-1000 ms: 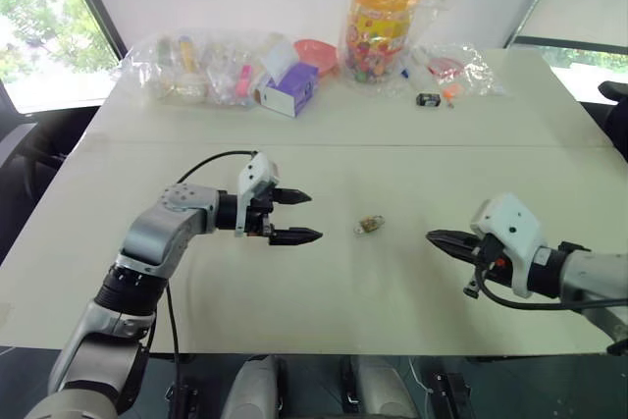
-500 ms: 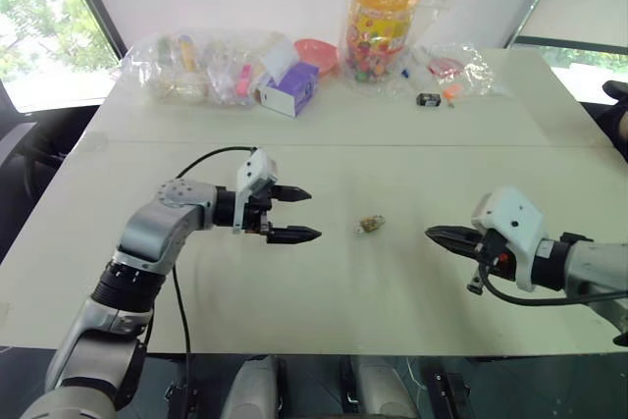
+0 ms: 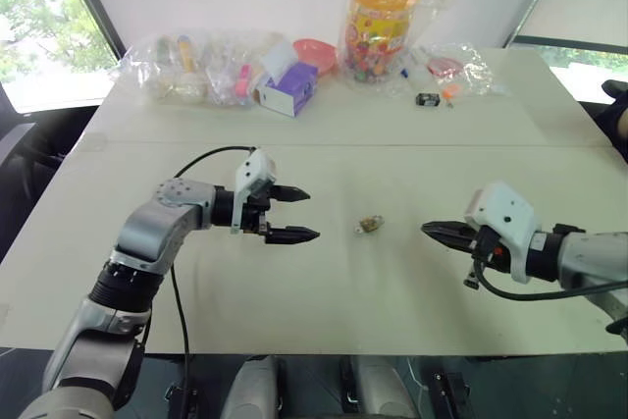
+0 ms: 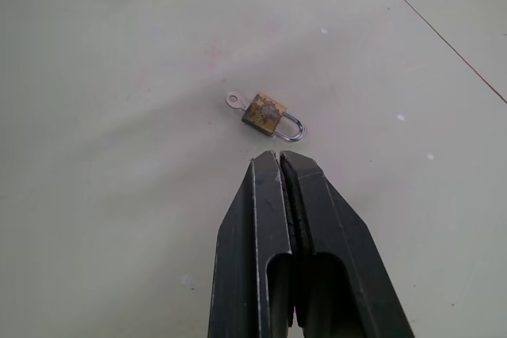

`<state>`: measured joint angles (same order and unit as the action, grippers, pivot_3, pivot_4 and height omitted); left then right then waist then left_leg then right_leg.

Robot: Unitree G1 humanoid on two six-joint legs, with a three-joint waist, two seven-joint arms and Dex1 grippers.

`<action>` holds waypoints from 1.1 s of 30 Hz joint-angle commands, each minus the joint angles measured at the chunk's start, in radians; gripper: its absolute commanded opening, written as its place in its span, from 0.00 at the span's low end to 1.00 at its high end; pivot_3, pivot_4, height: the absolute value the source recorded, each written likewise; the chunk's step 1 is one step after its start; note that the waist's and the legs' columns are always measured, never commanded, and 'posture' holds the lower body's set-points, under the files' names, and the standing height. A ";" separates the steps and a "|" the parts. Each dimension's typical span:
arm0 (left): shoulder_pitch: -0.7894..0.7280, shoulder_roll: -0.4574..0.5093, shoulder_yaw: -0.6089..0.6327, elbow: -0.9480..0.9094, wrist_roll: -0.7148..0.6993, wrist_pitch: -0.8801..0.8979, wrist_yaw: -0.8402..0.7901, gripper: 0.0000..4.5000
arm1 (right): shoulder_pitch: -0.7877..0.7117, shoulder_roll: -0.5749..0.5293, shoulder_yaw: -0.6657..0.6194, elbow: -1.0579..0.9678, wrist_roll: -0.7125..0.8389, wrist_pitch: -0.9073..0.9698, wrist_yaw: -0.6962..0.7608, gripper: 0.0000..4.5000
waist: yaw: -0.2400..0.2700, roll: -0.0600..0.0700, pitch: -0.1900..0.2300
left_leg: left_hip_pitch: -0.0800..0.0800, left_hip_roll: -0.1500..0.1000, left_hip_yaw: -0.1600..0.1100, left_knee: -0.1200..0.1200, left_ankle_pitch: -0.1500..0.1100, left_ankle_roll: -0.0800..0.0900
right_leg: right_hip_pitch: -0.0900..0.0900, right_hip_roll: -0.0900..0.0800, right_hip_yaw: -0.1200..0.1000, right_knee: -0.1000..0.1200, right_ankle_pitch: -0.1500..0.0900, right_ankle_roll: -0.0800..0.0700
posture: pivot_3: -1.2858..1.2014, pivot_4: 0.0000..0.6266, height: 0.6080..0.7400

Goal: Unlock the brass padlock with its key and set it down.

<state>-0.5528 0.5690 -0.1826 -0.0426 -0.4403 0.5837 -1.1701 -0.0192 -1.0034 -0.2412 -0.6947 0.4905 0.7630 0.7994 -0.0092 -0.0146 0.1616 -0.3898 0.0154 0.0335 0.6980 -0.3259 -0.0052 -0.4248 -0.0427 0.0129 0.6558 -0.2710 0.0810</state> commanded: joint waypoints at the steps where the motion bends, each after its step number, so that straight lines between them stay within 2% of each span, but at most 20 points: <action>1: -0.015 0.003 0.009 -0.023 -0.002 -0.004 0.001 1.00 | -0.088 -0.043 0.105 0.073 -0.082 -0.113 0.063 0.06 | -0.002 0.000 0.000 | 0.000 0.000 0.000 0.000 0.000 0.000 | 0.000 0.000 0.000 0.000 0.000 0.000 | 0.52 0.24 0.96; 3: -0.023 -0.002 0.011 -0.017 0.000 -0.005 0.007 1.00 | -0.133 -0.090 0.210 0.144 -0.175 -0.202 0.125 0.19 | -0.002 0.000 0.000 | 0.000 0.000 0.000 0.000 0.000 0.000 | 0.000 0.000 0.000 0.000 0.000 0.000 | 0.52 0.24 0.96; 5: -0.027 -0.003 0.011 -0.012 0.005 -0.010 0.010 1.00 | -0.215 -0.089 0.310 0.226 -0.225 -0.264 0.190 0.41 | -0.001 0.000 0.000 | 0.000 0.000 0.000 0.000 0.000 0.000 | 0.000 0.000 0.000 0.000 0.000 0.000 | 0.52 0.24 0.96; 7: -0.026 -0.002 0.012 -0.013 0.009 -0.015 0.012 1.00 | -0.305 -0.049 0.382 0.312 -0.250 -0.301 0.234 0.64 | -0.002 0.000 0.000 | 0.000 0.000 0.001 0.001 0.000 0.000 | 0.000 0.000 0.000 0.000 0.000 0.000 | 0.52 0.24 0.96; 8: -0.022 0.000 0.014 -0.018 0.010 -0.016 0.015 1.00 | -0.353 -0.025 0.422 0.369 -0.272 -0.326 0.259 0.79 | -0.003 0.000 0.000 | 0.000 0.000 0.001 0.001 0.000 0.000 | 0.000 0.000 0.000 0.000 0.000 0.000 | 0.52 0.24 0.96; 10: -0.014 0.003 0.016 -0.029 0.013 -0.018 0.020 1.00 | -0.432 0.023 0.482 0.481 -0.310 -0.375 0.303 0.99 | -0.005 0.000 0.000 | 0.000 0.000 0.001 0.001 0.000 0.000 | 0.000 0.000 0.000 0.000 0.000 0.000 | 0.52 0.24 0.96; 15: 0.015 0.008 0.030 -0.072 0.007 -0.006 0.050 1.00 | -0.577 0.163 0.535 0.747 -0.326 -0.428 0.381 0.99 | -0.002 0.000 0.001 | 0.000 0.000 0.001 0.001 0.000 0.000 | -0.001 -0.002 0.000 0.000 0.000 0.000 | 0.52 0.24 0.96; 20: 0.039 0.020 0.044 -0.109 0.003 0.004 0.080 1.00 | -0.658 0.247 0.551 0.986 -0.360 -0.484 0.441 0.99 | -0.001 0.001 0.001 | 0.000 0.000 0.001 0.001 0.000 0.000 | -0.001 -0.003 0.000 0.000 0.000 0.000 | 0.52 0.24 0.96; 28: 0.052 0.035 0.051 -0.138 -0.004 0.017 0.100 1.00 | -0.694 0.348 0.544 1.184 -0.394 -0.544 0.459 0.99 | -0.007 0.001 0.001 | 0.000 0.000 0.001 0.001 0.000 0.000 | -0.001 -0.003 0.000 0.002 0.000 0.000 | 0.52 0.24 0.96; 33: 0.048 0.040 0.051 -0.140 -0.002 0.014 0.104 1.00 | -0.702 0.387 0.543 1.240 -0.421 -0.586 0.462 0.99 | -0.009 0.001 0.001 | 0.002 0.000 0.002 0.001 0.001 -0.001 | -0.001 -0.004 0.000 0.005 0.000 0.000 | 0.52 0.24 0.96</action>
<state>-0.5006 0.5996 -0.1603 -0.1488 -0.4271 0.6025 -1.0673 -0.7162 -0.6332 0.2888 0.5237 0.0920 0.1854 1.2623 -0.0186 -0.0138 0.1621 -0.3871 0.0159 0.0357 0.6988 -0.3253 -0.0063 -0.4259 -0.0462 0.0134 0.6612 -0.2708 0.0811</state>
